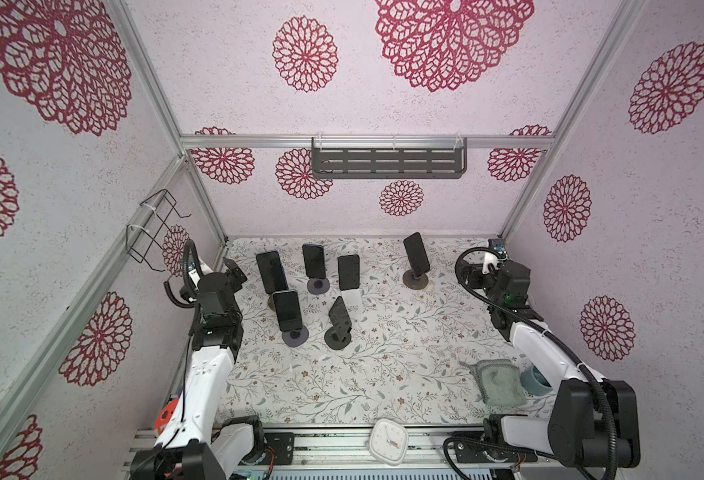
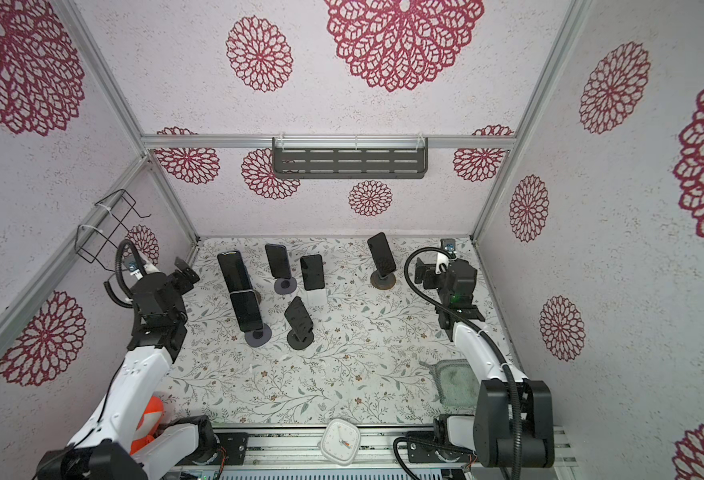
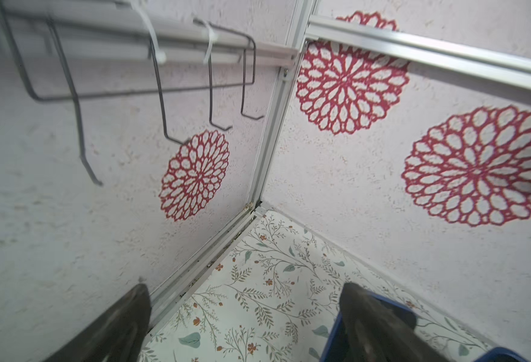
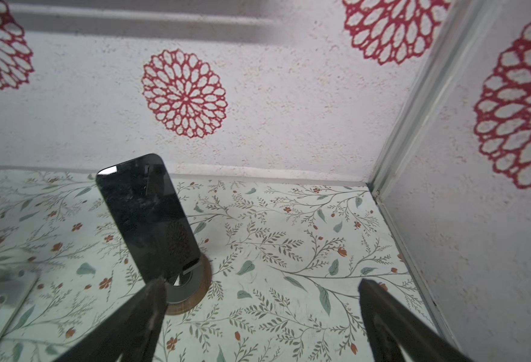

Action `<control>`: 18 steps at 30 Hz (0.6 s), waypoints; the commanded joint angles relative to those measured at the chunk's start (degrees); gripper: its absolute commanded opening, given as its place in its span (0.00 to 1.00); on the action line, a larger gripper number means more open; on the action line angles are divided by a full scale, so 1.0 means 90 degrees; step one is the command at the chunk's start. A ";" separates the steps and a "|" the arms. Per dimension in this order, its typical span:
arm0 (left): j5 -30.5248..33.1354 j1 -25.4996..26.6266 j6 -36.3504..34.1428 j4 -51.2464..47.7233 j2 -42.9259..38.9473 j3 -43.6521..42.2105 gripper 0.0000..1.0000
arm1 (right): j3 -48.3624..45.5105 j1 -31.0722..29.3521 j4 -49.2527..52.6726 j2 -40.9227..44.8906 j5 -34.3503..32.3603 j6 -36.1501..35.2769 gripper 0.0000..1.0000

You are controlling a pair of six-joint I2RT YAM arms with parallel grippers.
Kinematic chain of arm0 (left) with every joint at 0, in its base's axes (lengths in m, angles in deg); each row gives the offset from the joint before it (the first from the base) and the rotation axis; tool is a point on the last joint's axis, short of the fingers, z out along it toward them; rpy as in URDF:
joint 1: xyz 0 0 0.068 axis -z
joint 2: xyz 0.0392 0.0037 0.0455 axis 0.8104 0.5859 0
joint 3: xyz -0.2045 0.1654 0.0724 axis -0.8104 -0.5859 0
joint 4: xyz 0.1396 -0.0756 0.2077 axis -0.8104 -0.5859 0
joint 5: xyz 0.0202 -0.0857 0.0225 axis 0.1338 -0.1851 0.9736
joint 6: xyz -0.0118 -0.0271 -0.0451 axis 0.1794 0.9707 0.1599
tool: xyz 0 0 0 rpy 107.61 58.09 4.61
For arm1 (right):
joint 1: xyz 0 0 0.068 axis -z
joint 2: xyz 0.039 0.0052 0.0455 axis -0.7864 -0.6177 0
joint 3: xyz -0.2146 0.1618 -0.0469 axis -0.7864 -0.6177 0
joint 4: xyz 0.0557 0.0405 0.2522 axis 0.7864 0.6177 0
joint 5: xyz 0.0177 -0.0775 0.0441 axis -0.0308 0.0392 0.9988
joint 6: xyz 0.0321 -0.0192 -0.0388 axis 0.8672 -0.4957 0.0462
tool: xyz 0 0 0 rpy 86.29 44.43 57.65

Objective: Remove the phone from the phone stand
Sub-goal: 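Reach the right gripper toward the black phone on the farthest wooden stand, then close the right gripper on the black phone and lift it off the stand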

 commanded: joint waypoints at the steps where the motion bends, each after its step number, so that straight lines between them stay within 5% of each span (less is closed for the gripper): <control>1: 0.0132 0.0351 -0.0035 -0.1926 -0.0198 0.0758 0.98 | 0.0656 0.0027 0.1316 -0.0237 0.0734 -0.0430 0.99; 11: -0.2836 0.0929 -0.0539 -0.3910 0.0441 0.2629 0.98 | 0.2388 0.0008 0.2911 -0.1656 0.2501 -0.1594 0.99; 18: -0.3726 0.0925 -0.0940 -0.3881 0.0731 0.2496 0.98 | 0.3144 -0.0126 0.2908 -0.2540 0.2915 -0.1830 0.99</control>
